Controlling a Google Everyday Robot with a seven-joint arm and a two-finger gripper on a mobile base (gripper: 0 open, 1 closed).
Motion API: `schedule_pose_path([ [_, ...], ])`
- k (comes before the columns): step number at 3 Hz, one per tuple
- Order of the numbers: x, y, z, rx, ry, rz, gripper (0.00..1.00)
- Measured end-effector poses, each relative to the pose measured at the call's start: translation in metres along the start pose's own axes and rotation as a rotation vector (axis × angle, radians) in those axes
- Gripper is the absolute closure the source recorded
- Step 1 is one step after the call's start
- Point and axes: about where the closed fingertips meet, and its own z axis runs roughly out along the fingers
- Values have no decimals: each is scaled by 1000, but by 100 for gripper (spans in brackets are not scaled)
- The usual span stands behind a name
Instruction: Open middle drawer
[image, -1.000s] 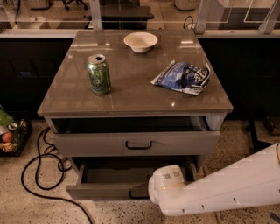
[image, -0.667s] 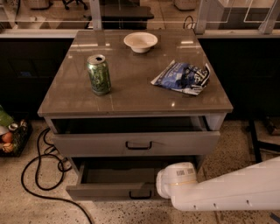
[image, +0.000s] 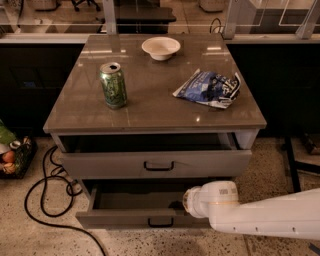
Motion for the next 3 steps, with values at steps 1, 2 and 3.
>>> schedule_pose_path([
  [1,-10,-5,6,7,3,-59,100],
  [2,-10,-5,6,7,3,-59,100],
  [3,-4,-1,18,-17,19,-46,100],
])
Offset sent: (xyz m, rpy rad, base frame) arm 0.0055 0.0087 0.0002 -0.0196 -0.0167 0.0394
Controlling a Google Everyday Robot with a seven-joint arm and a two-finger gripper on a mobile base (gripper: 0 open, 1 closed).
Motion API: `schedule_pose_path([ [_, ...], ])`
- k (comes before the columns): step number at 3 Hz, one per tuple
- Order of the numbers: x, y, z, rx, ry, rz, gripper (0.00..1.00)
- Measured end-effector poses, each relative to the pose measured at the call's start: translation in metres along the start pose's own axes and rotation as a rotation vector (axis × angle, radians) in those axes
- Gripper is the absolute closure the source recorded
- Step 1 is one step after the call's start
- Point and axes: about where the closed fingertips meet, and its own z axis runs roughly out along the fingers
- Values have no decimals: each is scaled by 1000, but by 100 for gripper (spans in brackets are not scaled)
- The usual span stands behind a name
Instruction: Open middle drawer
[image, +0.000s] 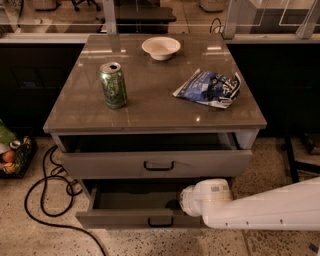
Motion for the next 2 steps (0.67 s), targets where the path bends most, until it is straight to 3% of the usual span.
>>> schedule_pose_path([
  [2,14,6,32,-50,28,13,100],
])
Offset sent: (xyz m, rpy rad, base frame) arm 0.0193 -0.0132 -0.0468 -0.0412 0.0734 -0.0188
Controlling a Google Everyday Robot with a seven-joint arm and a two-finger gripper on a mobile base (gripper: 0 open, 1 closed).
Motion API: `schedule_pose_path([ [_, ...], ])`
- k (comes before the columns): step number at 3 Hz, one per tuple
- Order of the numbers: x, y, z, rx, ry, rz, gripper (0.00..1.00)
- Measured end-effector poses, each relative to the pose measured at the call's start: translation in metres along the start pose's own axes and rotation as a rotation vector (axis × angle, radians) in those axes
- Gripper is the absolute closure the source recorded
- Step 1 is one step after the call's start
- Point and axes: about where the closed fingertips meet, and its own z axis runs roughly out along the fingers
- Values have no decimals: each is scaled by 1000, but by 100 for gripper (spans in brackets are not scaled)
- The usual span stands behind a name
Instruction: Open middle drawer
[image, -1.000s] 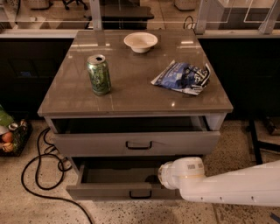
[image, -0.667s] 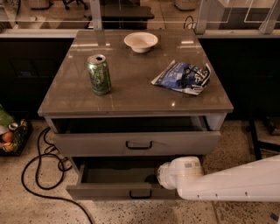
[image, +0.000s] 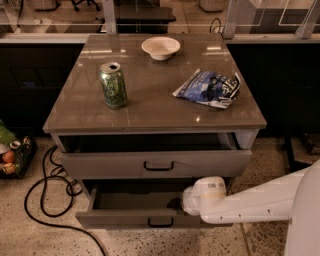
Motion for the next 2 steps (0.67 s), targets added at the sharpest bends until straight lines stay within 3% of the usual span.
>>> schedule_pose_path([
  [2,0,10,5,-49,28,-38,100],
])
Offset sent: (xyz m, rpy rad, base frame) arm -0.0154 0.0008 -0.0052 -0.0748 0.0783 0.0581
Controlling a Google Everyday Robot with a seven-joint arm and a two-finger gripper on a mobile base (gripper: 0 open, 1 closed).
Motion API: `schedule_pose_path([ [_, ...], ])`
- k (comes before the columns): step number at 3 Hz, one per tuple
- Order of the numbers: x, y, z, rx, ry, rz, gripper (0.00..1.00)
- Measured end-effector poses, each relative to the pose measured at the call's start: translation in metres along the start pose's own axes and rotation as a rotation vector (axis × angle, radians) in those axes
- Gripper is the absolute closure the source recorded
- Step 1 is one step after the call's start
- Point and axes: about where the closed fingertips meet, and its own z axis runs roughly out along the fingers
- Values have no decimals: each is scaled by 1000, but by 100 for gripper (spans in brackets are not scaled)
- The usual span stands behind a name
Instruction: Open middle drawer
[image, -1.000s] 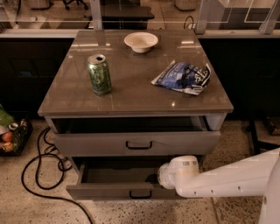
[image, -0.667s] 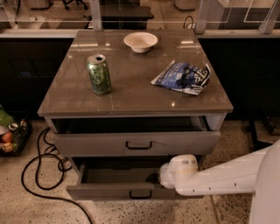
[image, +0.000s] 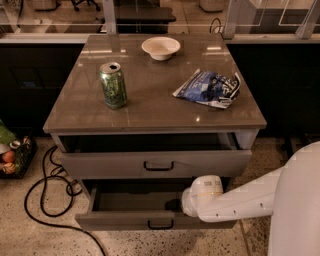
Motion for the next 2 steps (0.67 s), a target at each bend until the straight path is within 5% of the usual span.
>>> schedule_pose_path([
  [2,-5,24,-19,-55,30,-21,100],
])
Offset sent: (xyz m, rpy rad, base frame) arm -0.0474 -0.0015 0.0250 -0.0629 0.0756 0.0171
